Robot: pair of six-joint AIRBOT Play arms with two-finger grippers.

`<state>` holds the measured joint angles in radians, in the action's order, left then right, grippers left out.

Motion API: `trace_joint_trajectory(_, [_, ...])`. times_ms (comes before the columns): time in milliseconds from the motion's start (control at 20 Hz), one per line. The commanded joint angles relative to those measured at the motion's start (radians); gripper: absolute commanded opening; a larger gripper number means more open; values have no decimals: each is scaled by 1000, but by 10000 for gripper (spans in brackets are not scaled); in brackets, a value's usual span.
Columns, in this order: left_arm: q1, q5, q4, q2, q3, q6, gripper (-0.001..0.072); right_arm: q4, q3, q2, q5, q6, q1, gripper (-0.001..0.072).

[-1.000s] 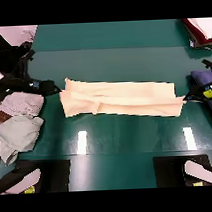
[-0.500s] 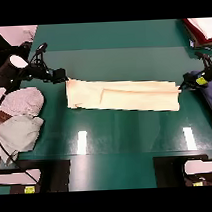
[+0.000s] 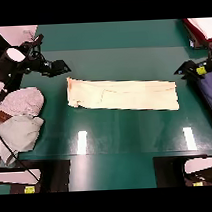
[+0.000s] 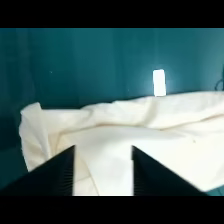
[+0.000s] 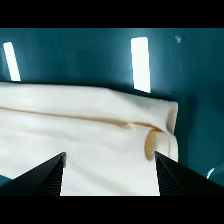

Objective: Fold the shirts.

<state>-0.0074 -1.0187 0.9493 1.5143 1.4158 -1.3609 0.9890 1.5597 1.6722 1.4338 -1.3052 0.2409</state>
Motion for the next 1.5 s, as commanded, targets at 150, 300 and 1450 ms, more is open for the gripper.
trace_joint_trajectory(150, [-41,-169,-18,2,25,26,36,-22,-207,-24,78,77,148,625])
trace_joint_trajectory(300, [-105,-161,-18,2,25,26,36,-45,-289,10,51,137,172,616])
trace_joint_trajectory(1450, [-517,-2,-17,393,306,-85,27,-160,-113,-156,109,143,-24,13])
